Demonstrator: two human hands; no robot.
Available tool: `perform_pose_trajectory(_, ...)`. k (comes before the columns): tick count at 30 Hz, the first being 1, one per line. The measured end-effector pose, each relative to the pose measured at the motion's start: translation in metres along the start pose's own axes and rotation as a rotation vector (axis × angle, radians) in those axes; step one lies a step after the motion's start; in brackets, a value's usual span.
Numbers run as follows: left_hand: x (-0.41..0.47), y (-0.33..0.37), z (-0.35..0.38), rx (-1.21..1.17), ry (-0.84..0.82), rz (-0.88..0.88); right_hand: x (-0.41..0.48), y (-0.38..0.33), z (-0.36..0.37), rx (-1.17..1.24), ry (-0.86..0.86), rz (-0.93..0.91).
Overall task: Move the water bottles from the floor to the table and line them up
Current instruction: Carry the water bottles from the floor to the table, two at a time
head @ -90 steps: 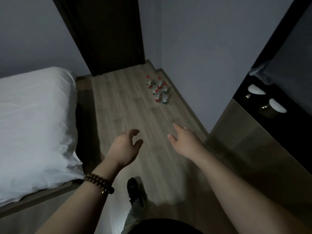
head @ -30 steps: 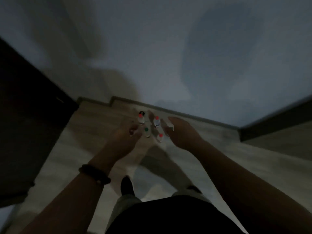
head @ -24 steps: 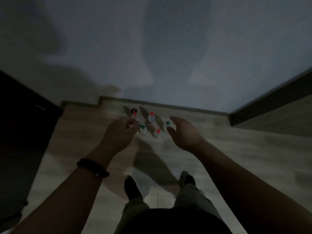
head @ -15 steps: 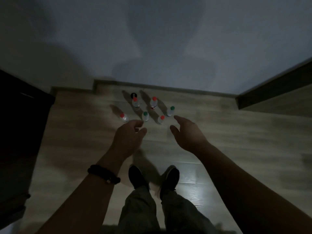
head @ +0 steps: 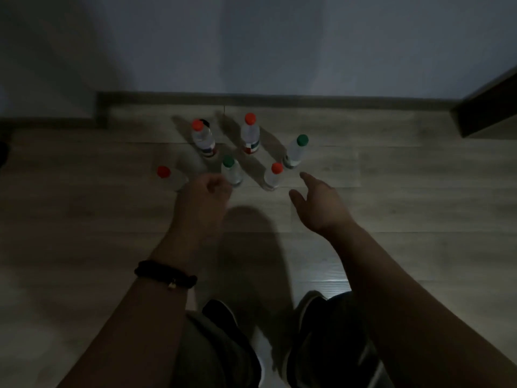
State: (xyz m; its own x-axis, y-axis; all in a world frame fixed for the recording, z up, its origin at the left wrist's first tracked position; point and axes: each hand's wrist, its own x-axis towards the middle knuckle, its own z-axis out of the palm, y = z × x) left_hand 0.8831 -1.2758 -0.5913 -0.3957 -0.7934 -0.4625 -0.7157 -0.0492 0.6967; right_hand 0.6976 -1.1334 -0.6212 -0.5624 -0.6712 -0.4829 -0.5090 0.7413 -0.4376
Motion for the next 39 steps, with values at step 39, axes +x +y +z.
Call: perform_pose_trajectory(39,0.188,-0.086,0.064,0.069,-0.085,-0.020,0.164,0.036,0.068,0.291,0.244,-0.296)
